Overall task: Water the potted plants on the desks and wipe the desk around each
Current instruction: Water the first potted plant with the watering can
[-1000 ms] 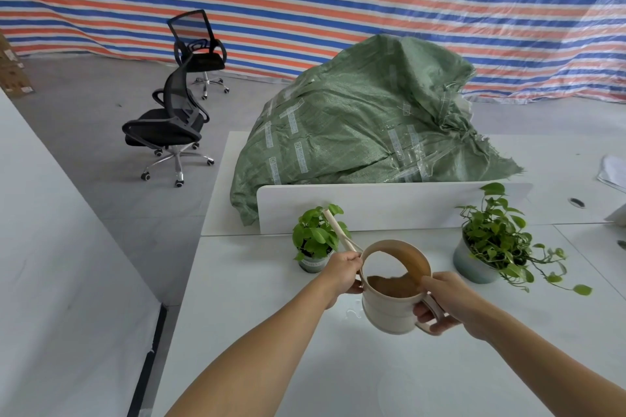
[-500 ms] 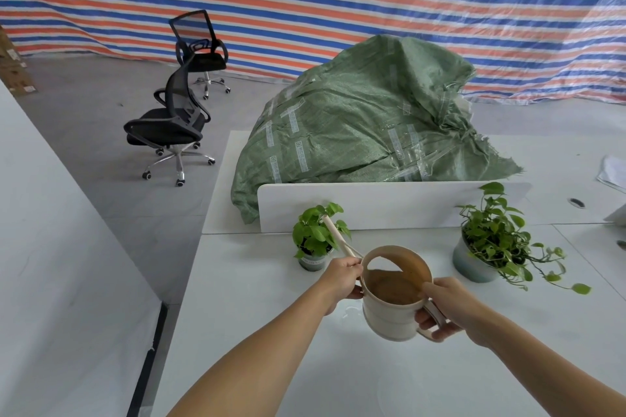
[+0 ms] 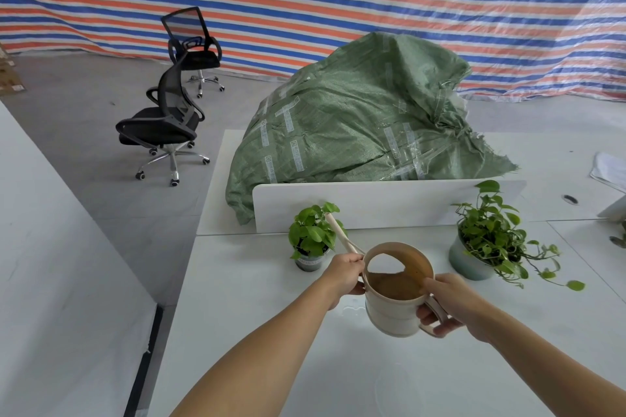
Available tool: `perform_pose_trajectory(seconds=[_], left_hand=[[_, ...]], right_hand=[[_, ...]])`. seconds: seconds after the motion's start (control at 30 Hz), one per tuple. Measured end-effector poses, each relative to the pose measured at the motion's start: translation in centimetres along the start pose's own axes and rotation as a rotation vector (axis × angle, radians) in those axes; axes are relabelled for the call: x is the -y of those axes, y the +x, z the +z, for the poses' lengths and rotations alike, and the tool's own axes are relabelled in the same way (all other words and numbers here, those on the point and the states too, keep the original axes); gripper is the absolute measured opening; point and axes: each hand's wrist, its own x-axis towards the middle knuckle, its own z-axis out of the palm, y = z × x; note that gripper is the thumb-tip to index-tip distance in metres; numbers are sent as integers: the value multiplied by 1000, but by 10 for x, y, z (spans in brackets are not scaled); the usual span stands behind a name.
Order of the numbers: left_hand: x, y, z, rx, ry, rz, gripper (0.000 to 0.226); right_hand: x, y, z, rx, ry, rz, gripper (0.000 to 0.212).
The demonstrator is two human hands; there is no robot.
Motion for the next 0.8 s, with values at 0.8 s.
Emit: perform_pose_trajectory(seconds=[0.8], left_hand=[[11, -19, -4, -19, 20, 12, 28]], right_hand=[[-19, -4, 11, 22, 15, -11, 26]])
